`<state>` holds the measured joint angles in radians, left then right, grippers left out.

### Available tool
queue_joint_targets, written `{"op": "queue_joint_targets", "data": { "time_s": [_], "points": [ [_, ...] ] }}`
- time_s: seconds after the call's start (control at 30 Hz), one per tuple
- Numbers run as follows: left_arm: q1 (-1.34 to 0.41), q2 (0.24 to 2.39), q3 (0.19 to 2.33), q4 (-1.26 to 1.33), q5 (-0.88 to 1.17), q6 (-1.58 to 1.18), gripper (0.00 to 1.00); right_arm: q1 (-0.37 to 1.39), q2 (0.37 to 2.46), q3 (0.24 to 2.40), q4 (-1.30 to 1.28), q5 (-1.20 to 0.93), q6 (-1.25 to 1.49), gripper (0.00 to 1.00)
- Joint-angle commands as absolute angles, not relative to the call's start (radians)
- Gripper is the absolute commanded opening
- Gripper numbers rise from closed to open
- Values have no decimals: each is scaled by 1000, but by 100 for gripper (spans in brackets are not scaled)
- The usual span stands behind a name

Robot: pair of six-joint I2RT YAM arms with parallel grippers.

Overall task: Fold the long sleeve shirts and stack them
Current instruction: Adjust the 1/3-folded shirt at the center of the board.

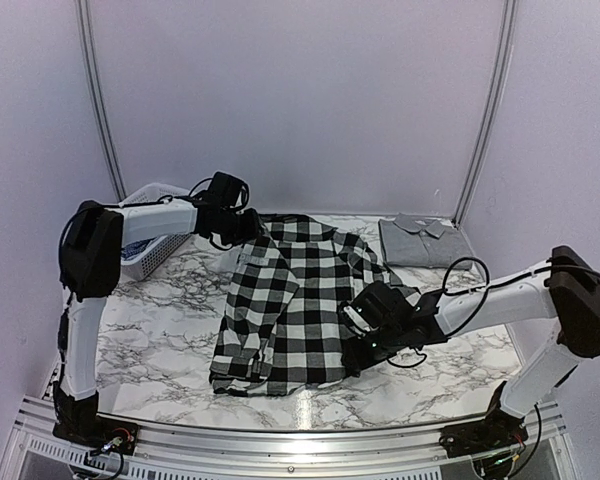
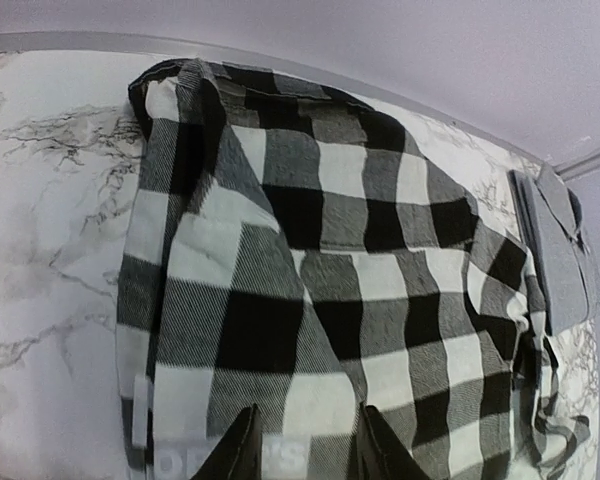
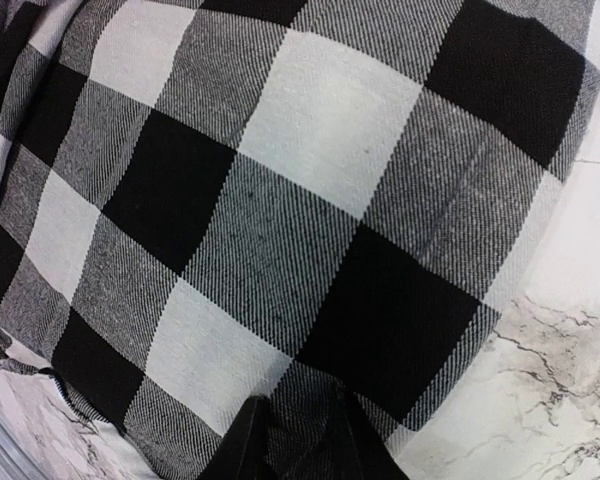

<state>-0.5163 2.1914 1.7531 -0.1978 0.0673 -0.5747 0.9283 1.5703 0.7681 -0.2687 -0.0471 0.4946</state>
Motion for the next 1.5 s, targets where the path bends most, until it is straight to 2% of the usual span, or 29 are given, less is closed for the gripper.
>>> {"op": "queue_joint_targets", "data": {
  "time_s": [0.0,0.3,0.6,0.77,0.87,1.03,1.23,1.47],
  "points": [
    [-458,2355,1929,-145,145,-590,32,957,1543,739,-244,-74,538,22],
    [-388,2662,2231,-137,216,-704,31,1001,1543,713,-275,-80,567,21],
    [-381,2733,2323,-135,241,-709,31,996,1512,797,-360,-30,559,22],
    [-371,2672,2333,-135,211,-663,32,923,1457,863,-416,24,549,26],
    [-358,2624,2334,-137,207,-644,35,844,1391,856,-427,61,561,34],
    [-363,2528,2307,-143,220,-618,39,683,1302,837,-431,124,578,41],
    [-409,2379,2173,-150,231,-585,41,511,1198,779,-431,169,585,42],
    [-517,2187,1935,-151,236,-567,40,338,1081,645,-390,122,588,42]
  ]
}}
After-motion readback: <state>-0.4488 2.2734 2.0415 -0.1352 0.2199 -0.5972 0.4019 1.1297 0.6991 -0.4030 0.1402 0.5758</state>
